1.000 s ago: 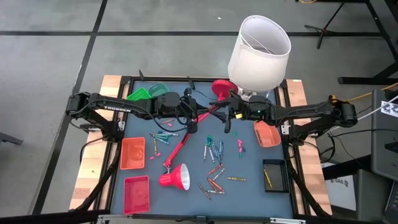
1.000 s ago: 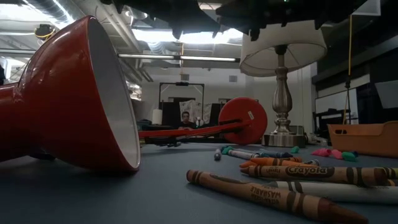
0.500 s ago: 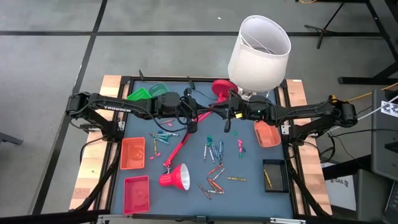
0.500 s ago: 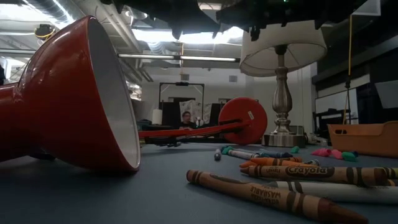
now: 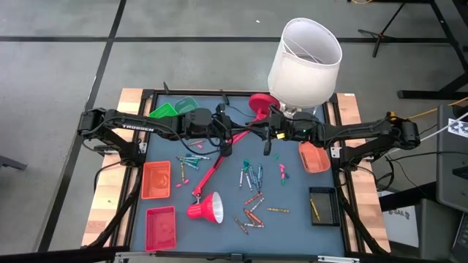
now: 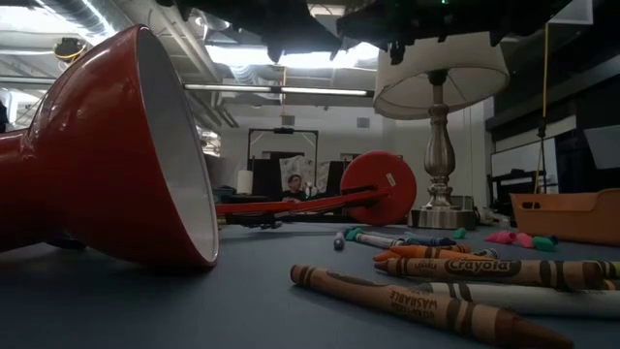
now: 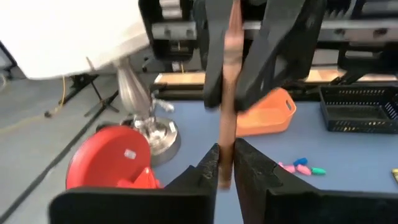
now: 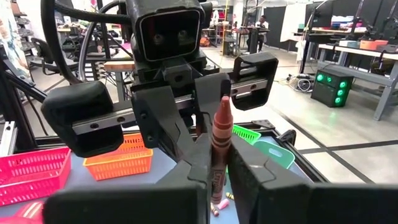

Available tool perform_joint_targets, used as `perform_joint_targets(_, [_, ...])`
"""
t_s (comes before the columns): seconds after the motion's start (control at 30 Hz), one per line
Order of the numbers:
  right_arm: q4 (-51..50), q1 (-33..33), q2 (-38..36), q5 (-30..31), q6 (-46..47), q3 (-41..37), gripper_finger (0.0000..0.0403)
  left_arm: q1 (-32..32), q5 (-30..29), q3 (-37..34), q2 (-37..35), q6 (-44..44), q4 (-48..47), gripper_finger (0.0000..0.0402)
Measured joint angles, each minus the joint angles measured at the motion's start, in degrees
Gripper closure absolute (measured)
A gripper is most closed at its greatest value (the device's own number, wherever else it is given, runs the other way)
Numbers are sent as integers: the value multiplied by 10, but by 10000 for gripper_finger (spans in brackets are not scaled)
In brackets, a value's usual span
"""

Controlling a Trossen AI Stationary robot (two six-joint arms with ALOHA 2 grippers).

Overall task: Sort crayons
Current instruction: Put the brown crayon into the right orange bin

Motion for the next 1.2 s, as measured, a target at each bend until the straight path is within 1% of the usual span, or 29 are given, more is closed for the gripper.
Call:
perform_joint_targets(0.1, [-9, 0, -4, 0, 0, 0, 390, 0, -7, 0, 1, -9, -13, 342])
perform_joint_targets(0.2, [-47, 0, -14, 9, 0, 0, 391, 0, -25, 0, 1, -9, -25, 319])
perform_joint_targets(0.3, [-101, 0, -39, 30, 3, 0, 377, 7, -45, 0, 1, -9, -48, 304])
perform_joint_targets(0.4, [-178, 0, -70, 51, 19, 0, 369, 22, -45, 0, 1, -10, -86, 297])
perform_joint_targets(0.53, [-283, 0, -112, 60, 48, 0, 375, 52, -43, 0, 1, -37, -149, 297])
perform_joint_targets(0.63, [-361, 0, -136, 60, 73, 0, 384, 79, -44, 0, 1, -40, -203, 303])
perform_joint_targets(0.73, [-436, 0, -150, 60, 105, 0, 384, 109, -43, 0, 1, -41, -257, 310])
perform_joint_targets(0.97, [-608, 0, -158, 59, 188, 0, 373, 184, -44, 0, 1, -68, -380, 325])
perform_joint_targets(1.07, [-676, 0, -158, 57, 224, 0, 376, 212, -44, 0, 1, -78, -423, 330])
perform_joint_targets(1.2, [-749, 0, -158, 39, 265, 0, 376, 245, -44, 0, 1, -85, -466, 336])
